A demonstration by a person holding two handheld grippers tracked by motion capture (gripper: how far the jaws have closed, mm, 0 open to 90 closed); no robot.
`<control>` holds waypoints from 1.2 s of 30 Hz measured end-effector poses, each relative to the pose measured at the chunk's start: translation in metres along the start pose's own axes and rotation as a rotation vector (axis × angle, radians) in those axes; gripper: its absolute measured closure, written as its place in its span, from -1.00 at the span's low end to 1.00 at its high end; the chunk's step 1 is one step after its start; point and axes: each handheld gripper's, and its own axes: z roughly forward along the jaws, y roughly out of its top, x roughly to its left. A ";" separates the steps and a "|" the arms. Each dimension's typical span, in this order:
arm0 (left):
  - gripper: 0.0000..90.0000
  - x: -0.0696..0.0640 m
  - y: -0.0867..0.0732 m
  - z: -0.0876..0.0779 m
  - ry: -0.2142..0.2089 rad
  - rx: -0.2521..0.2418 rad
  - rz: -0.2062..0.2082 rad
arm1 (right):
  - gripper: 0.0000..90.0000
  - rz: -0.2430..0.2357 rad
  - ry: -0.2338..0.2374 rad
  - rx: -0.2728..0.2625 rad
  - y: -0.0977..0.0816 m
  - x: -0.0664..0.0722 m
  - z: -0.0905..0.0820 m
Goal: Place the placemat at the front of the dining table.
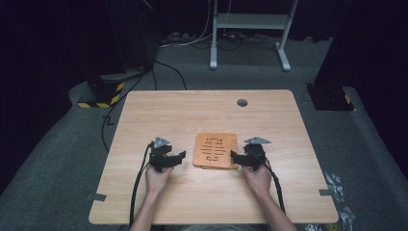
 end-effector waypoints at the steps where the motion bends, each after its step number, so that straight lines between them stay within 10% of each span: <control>1: -0.37 -0.004 0.000 0.002 -0.015 0.003 0.005 | -0.47 0.000 0.000 0.000 0.000 0.000 0.000; 13: -0.39 -0.028 0.001 0.006 -0.013 -0.034 0.103 | -0.47 0.001 0.000 0.000 0.000 0.000 0.000; 36: -0.41 -0.031 -0.004 0.018 0.027 0.020 0.126 | -0.47 0.010 0.000 0.003 0.000 0.000 0.000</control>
